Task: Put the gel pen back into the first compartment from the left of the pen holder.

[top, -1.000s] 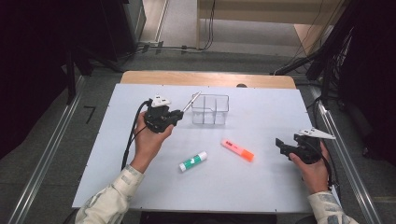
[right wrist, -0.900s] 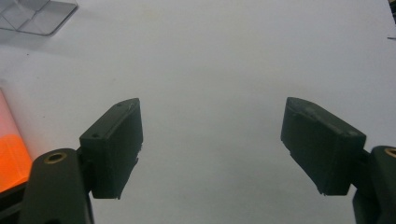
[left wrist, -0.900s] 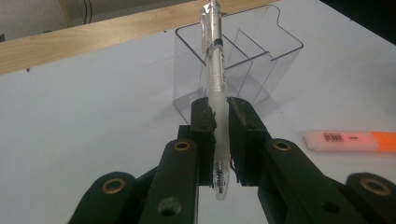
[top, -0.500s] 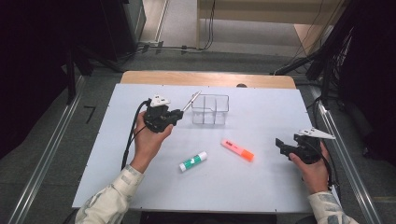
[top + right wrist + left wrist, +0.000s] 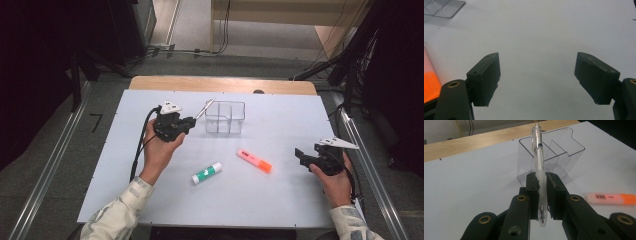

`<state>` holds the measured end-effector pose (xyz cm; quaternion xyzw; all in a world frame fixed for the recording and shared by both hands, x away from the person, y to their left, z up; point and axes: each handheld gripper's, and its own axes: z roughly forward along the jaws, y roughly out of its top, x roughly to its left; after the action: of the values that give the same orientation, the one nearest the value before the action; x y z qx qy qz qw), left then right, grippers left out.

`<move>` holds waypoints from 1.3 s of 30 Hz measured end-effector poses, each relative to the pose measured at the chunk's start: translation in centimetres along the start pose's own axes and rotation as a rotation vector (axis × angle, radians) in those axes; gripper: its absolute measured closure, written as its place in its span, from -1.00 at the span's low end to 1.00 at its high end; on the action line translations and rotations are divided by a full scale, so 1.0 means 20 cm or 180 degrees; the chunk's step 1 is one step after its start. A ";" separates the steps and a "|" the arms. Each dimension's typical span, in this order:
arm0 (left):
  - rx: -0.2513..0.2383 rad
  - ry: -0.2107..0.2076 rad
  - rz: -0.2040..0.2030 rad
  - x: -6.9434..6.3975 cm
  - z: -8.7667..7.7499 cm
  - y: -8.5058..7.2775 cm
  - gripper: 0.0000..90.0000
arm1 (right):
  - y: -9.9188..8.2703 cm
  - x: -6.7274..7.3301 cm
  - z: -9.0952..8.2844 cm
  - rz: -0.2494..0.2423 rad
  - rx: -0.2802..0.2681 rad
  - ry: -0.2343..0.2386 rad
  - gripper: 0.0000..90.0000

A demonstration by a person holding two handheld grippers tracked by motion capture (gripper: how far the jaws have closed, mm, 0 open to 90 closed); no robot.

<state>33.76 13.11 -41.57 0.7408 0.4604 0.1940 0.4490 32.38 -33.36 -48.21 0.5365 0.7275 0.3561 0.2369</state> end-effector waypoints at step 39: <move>-0.0064 -0.0025 -0.0014 0.01 -0.02 0.03 0.81 | 0.00 0.00 0.00 0.0005 0.0010 0.0000 -0.57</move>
<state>33.91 13.25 -40.82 0.7360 0.4582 0.1947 0.4588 32.43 -33.31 -48.24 0.5375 0.7276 0.3551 0.2359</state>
